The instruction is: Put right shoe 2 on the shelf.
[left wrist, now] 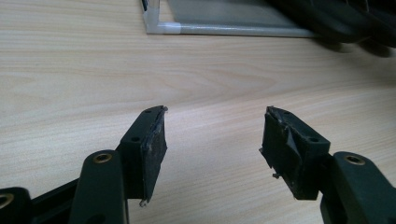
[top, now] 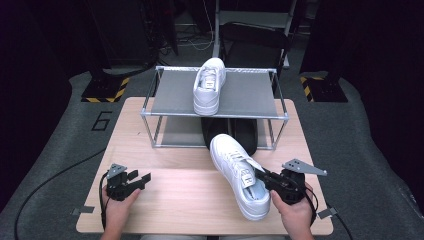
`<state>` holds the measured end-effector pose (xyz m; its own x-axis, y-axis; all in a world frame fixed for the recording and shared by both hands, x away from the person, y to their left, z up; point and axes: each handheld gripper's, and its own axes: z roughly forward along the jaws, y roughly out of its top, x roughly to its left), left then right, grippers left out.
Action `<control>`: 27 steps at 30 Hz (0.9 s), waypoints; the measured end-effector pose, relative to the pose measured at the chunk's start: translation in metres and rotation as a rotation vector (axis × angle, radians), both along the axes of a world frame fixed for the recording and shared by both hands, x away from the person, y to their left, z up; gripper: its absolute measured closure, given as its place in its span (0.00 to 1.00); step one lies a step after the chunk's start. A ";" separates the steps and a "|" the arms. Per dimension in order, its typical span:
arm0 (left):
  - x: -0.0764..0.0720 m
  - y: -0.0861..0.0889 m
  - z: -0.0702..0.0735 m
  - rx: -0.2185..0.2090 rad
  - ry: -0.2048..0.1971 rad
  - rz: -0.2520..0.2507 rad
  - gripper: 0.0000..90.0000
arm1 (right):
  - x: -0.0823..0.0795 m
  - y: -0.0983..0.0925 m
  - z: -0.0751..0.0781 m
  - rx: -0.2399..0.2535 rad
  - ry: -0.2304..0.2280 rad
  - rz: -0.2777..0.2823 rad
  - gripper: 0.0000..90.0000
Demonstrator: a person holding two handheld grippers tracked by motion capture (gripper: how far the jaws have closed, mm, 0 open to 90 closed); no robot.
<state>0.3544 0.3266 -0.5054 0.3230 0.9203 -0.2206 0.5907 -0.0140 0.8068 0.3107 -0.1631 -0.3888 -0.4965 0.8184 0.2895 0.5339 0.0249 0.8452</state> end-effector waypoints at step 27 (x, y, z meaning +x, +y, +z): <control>-0.001 -0.001 0.000 -0.018 0.007 0.001 0.44 | 0.002 -0.022 0.036 0.032 -0.014 -0.041 0.91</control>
<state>0.3536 0.3254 -0.5054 0.3202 0.9166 -0.2394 0.5959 0.0016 0.8030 0.3130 -0.1855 -0.3524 -0.4668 0.8288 0.3086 0.5216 -0.0238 0.8528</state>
